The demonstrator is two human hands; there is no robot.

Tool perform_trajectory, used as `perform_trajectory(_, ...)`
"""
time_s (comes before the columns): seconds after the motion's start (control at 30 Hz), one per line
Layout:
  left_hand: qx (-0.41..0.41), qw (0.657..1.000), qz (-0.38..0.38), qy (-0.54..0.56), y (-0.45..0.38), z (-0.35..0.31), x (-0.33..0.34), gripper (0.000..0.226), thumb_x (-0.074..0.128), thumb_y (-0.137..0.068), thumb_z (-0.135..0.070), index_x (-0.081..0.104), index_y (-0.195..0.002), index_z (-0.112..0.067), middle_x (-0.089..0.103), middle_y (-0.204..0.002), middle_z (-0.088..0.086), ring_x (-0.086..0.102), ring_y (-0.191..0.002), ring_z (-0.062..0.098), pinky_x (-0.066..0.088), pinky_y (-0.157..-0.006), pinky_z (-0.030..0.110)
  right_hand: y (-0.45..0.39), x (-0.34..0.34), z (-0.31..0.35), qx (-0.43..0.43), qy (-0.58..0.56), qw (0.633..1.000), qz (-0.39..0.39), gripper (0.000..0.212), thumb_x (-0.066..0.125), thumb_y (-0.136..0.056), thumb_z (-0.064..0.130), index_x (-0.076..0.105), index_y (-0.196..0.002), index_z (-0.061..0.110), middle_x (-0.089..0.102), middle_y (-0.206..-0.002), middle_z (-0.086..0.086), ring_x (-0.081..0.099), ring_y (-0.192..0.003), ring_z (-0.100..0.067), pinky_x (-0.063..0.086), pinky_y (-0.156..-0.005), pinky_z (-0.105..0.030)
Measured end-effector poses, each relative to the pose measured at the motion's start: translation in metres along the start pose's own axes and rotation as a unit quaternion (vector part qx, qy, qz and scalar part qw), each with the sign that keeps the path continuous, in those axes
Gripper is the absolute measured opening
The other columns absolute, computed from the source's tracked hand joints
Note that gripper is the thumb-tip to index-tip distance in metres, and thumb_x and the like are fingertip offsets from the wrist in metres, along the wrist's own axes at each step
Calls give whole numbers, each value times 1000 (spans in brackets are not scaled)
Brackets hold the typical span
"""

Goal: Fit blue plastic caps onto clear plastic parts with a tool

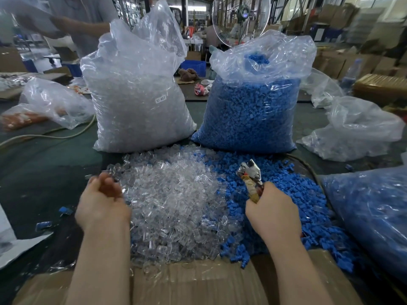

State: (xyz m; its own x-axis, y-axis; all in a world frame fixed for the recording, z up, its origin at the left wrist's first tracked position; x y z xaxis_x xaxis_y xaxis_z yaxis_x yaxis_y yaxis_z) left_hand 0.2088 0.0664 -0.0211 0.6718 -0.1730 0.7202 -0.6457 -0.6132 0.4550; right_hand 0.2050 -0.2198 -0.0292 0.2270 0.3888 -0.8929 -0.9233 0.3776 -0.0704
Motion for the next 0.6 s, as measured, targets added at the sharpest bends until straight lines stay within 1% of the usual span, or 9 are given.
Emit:
perform_trajectory(0.03,22,992,47,-119,6,2,8,9,59,-96,-11,66,-94,-16,71,-82,-4,62,-60,1,51,-60,15,0,0,0,8,10,1000,-3,20,58,-88,32,47,-95,18,54,-91,-2,49,-71,-22,34,-57,-32)
perform_trajectory(0.1,90,926,145,-337,15,14,18,6,66,-92,-19,69,-94,-24,73,-90,-6,64,-76,4,48,-64,20,0,1,-2,24,29,999,2,27,58,-90,33,49,-108,14,51,-108,-6,51,-79,-27,36,-63,-34)
perform_trajectory(0.17,125,807,261,-515,27,33,21,10,67,-91,-25,69,-100,-28,70,-96,-11,63,-91,5,44,-66,18,0,3,-5,37,37,999,8,33,58,-91,31,50,-116,11,48,-119,-10,52,-81,-30,36,-64,-35)
perform_trajectory(0.2,151,728,293,-602,30,42,23,16,67,-90,-29,68,-107,-28,69,-101,-13,63,-97,6,47,-71,18,1,5,-6,40,40,998,10,33,57,-92,30,49,-117,10,47,-120,-10,49,-78,-29,36,-63,-35)
perform_trajectory(0.27,197,570,302,-738,32,59,23,33,67,-90,-37,63,-122,-30,64,-122,-9,58,-116,13,50,-97,38,1,7,-8,42,48,998,15,30,55,-93,28,49,-117,11,47,-118,-10,45,-75,-27,35,-62,-35)
perform_trajectory(0.33,243,462,293,-801,37,69,22,41,65,-91,-40,58,-131,-34,52,-139,-5,45,-131,20,34,-114,46,1,9,-7,35,49,998,17,26,55,-92,27,51,-112,12,47,-105,-6,44,-74,-25,35,-61,-34)
perform_trajectory(0.4,276,437,298,-802,41,73,23,35,64,-92,-36,60,-127,-36,53,-137,-5,46,-126,17,36,-109,39,0,9,-6,32,41,999,13,21,55,-91,27,51,-107,14,42,-93,-2,43,-73,-25,34,-60,-34)
perform_trajectory(0.47,307,447,303,-784,45,73,24,25,64,-92,-33,65,-117,-36,60,-125,-9,51,-106,9,43,-95,31,0,10,-6,31,40,999,4,19,55,-91,29,50,-102,15,39,-87,0,42,-72,-24,33,-60,-33)
perform_trajectory(0.6,323,469,312,-761,47,73,25,23,65,-91,-47,70,-109,-34,66,-96,-17,55,-75,-3,41,-67,18,0,9,-7,27,36,998,-32,18,55,-91,32,43,-88,20,38,-74,4,40,-63,-20,26,-50,-30)
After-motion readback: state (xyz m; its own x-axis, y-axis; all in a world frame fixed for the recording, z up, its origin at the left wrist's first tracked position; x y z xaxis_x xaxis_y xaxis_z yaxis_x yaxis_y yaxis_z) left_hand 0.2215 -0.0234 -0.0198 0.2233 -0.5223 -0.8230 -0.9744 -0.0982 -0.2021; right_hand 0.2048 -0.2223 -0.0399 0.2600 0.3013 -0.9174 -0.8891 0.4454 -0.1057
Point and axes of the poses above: each hand's wrist, its own y-axis away from the middle knuckle, its own x-axis out of the palm, z = x × y, the point moved 3 cm from there along -y, towards the middle knuckle
